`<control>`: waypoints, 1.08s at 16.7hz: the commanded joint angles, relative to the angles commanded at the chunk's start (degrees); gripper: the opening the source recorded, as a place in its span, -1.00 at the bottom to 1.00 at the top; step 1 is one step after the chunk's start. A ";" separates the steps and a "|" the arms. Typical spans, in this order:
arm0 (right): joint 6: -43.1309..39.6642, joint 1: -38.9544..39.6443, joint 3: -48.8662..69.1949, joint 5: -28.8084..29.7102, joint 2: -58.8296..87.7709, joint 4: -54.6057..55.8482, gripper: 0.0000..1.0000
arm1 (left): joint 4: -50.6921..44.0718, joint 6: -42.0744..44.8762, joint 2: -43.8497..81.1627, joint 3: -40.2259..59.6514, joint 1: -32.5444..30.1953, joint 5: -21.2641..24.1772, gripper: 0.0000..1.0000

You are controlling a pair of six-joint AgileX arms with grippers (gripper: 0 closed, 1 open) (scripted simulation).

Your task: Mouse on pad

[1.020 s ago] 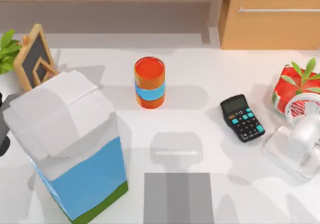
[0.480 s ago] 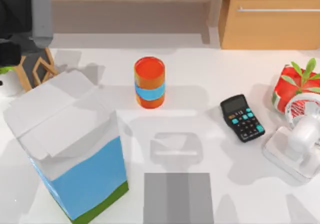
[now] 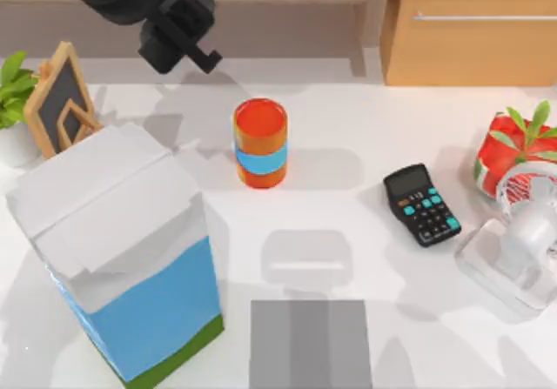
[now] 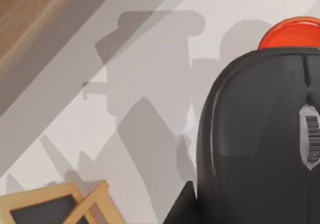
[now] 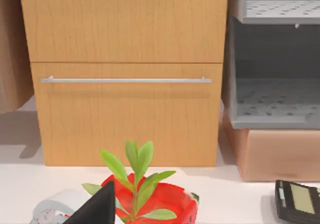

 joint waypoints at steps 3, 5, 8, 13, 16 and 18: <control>0.00 0.00 0.00 0.00 0.00 0.00 1.00 | -0.51 -21.28 3.98 -0.17 -7.72 1.42 -1.00; 0.00 0.00 0.00 0.00 0.00 0.00 1.00 | -1.10 -34.92 6.24 -1.33 -12.91 2.35 -1.00; 0.00 0.00 0.00 0.00 0.00 0.00 1.00 | -2.19 -53.50 8.75 -4.16 -20.42 3.40 -1.00; 0.00 0.00 0.00 0.00 0.00 0.00 1.00 | -4.68 -75.10 11.26 -10.52 -29.98 3.69 -1.00; 0.00 0.00 0.00 0.00 0.00 0.00 1.00 | -6.42 -81.04 11.99 -13.86 -31.74 3.20 -1.00; 0.00 0.00 0.00 0.00 0.00 0.00 1.00 | -6.80 -81.92 12.09 -14.51 -31.79 3.05 -1.00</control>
